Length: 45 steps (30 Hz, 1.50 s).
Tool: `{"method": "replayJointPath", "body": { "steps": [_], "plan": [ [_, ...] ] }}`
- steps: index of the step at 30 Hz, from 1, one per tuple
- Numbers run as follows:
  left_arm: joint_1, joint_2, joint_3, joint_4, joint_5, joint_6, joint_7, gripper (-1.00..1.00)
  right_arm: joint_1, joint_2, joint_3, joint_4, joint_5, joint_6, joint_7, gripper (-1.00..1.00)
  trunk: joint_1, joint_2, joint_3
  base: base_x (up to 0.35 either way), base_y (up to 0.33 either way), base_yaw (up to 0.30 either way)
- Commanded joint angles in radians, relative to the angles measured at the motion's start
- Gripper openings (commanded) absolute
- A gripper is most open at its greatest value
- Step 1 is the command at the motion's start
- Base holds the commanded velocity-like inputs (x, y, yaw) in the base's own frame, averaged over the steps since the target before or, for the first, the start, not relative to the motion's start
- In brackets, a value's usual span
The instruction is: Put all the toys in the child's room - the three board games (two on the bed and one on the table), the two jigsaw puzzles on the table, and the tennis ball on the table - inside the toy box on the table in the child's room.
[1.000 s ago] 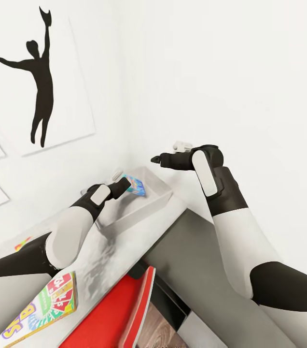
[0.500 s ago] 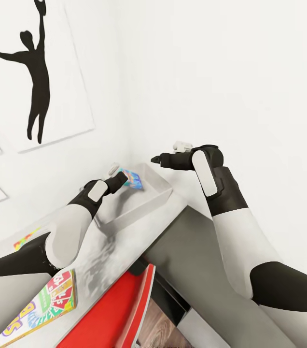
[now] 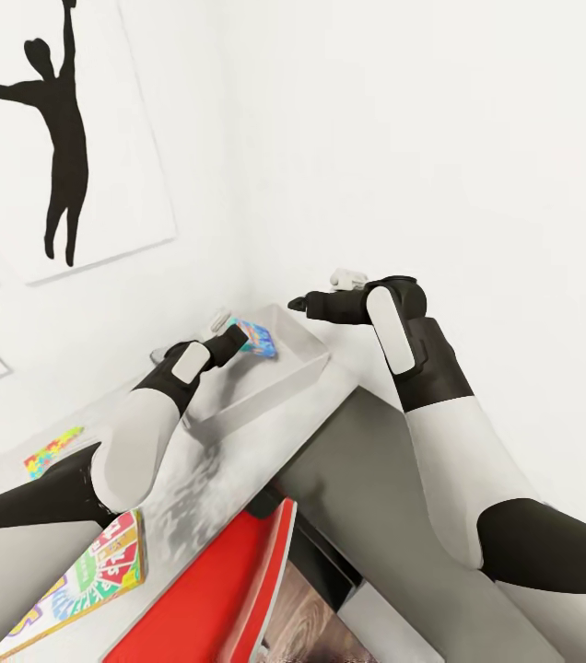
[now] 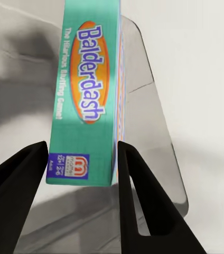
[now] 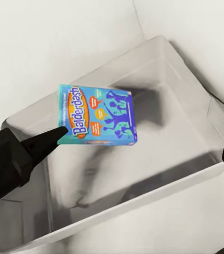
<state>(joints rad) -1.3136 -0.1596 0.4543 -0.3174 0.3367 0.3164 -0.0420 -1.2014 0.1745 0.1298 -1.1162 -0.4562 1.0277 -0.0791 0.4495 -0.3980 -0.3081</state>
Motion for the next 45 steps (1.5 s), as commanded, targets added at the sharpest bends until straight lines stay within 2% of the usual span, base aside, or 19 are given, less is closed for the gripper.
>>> {"method": "replayJointPath", "body": {
  "steps": [1, 8, 11, 33, 41, 45],
  "plan": [
    [0.0, -0.004, 0.007, -0.002, 0.001, 0.007, -0.003, -1.0, -0.001, 0.0, 0.001, -0.001, -0.009, 0.003, -0.008, 1.0, 0.001, -0.002, -0.004, 0.0, 0.0, 0.0],
    [-0.001, -0.012, 0.007, -0.002, 0.004, 0.007, -0.003, -1.0, -0.001, 0.0, 0.001, -0.001, -0.009, 0.003, -0.008, 1.0, 0.001, -0.002, -0.015, 0.0, 0.0, 0.0],
    [-0.001, -0.015, 0.007, -0.003, 0.021, 0.006, -0.003, -1.0, -0.001, 0.0, 0.001, -0.001, -0.009, 0.003, -0.008, 1.0, 0.001, -0.002, -0.02, 0.0, 0.0, 0.0],
    [-0.008, -0.015, 0.007, -0.046, 0.063, 0.003, -0.006, -1.0, 0.002, 0.0, 0.001, -0.012, -0.008, 0.003, -0.007, 1.0, 0.001, -0.002, -0.056, 0.0, 0.0, 0.0],
    [-0.009, -0.015, 0.007, -0.048, 0.065, 0.003, -0.011, -1.0, 0.018, 0.0, 0.003, -0.071, -0.007, 0.004, -0.007, 1.0, 0.001, -0.002, -0.063, 0.0, 0.0, 0.0],
    [-0.009, -0.015, 0.007, -0.048, 0.081, 0.003, -0.013, -1.0, 0.021, 0.0, 0.003, -0.082, -0.008, 0.005, -0.008, 1.0, 0.001, -0.002, -0.064, 0.0, 0.0, 0.0]
  ]
}}
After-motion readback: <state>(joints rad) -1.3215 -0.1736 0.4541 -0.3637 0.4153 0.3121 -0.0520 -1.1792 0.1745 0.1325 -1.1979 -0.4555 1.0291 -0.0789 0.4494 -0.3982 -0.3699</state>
